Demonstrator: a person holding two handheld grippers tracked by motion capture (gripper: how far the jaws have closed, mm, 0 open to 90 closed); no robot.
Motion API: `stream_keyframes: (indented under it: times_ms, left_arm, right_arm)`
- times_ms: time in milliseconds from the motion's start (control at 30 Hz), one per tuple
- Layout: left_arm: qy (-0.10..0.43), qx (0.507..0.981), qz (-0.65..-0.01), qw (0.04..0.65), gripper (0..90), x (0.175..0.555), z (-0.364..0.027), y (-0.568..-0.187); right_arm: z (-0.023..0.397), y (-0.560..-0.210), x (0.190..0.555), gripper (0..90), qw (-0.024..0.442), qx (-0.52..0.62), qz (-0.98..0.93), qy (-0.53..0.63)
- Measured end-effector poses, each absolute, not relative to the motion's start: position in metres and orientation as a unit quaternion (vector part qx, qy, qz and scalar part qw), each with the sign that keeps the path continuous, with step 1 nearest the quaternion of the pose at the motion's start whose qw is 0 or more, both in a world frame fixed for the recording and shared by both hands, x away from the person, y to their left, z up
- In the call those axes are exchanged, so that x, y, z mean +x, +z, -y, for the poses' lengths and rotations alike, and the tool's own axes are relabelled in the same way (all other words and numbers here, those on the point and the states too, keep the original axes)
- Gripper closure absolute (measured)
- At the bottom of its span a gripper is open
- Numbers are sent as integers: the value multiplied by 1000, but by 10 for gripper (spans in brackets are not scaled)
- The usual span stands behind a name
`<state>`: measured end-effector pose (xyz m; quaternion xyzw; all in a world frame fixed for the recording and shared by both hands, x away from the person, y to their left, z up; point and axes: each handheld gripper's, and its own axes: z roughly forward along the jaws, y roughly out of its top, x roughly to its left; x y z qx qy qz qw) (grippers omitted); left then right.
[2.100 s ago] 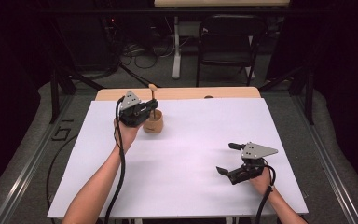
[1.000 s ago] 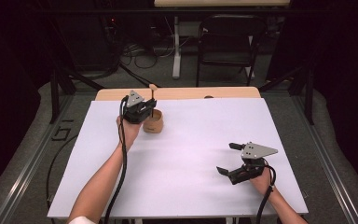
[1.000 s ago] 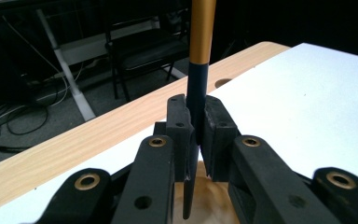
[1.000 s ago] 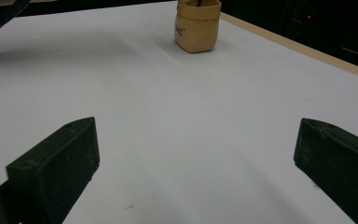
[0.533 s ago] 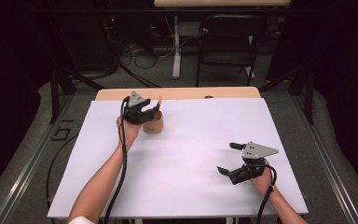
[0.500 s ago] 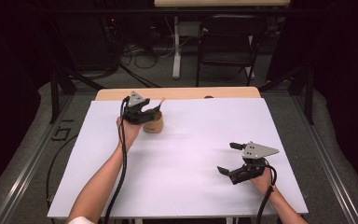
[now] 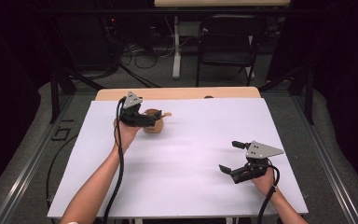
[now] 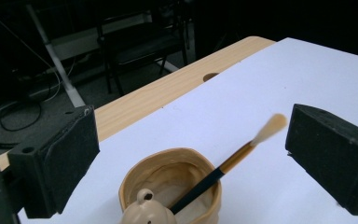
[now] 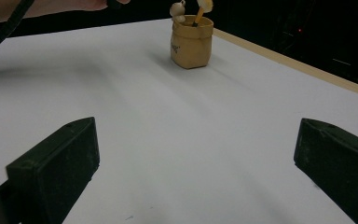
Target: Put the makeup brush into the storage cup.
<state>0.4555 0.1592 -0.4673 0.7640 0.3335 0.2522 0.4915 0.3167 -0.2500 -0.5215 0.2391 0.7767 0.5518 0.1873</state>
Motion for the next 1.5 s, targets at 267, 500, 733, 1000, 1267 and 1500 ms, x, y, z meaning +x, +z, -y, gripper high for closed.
stream_keyframes:
  times_ms: [267,500,733,1000,1267,1500]
  left_arm:
    - [261,768,-313,494,0,431,-165,-459]
    - [264,771,-299,496,0,408,-172,-454]
    - [267,773,-294,496,0,383,-180,-455]
    - [274,768,-287,503,0,359,-188,-460]
    - [282,760,-292,507,0,342,-200,-471]
    - [291,750,-299,514,0,328,-211,-483]
  right_arm:
    - [251,-519,315,0,196,245,-771,555]
    - [252,-518,315,0,199,247,-767,557]
    - [253,-517,314,0,202,248,-765,558]
    - [253,-517,314,0,203,248,-766,557]
    - [252,-517,313,0,206,246,-766,557]
    - [253,-517,311,0,208,249,-766,555]
